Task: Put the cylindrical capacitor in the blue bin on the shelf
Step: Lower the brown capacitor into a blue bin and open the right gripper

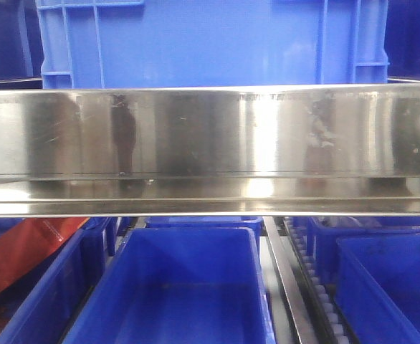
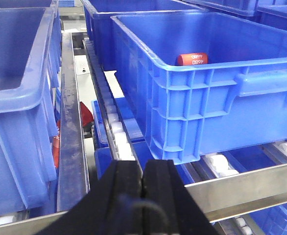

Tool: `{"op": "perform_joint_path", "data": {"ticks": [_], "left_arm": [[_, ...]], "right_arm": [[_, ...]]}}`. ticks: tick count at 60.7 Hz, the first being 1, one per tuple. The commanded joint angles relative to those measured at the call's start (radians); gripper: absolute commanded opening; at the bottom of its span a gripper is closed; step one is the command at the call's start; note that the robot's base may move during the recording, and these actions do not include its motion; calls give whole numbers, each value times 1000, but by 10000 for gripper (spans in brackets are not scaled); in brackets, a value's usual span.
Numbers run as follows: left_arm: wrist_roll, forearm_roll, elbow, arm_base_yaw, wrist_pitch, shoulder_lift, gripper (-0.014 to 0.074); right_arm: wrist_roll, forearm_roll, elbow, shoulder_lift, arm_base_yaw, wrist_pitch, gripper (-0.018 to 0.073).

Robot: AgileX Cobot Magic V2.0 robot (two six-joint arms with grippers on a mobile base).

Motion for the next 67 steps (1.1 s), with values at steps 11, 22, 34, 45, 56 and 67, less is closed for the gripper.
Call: {"op": "perform_joint_path", "data": {"ticks": [11, 22, 34, 45, 56, 67], "left_arm": [[-7, -7, 4, 5, -14, -5, -111], [-7, -7, 4, 5, -6, -5, -111], [-7, -7, 4, 5, -6, -5, -111], [-7, -7, 4, 5, -5, -5, -111], [-7, -7, 4, 5, -5, -5, -111], [-7, -7, 4, 5, -5, -5, -111]], "right_arm": [[-9, -1, -262, 326, 57, 117, -75], [-9, -1, -362, 486, 57, 181, 244], [-9, -1, -372, 514, 57, 171, 568], [-9, -1, -372, 474, 57, 171, 500], [-7, -1, -370, 371, 57, 171, 195], [-7, -3, -352, 236, 57, 171, -106]]}}
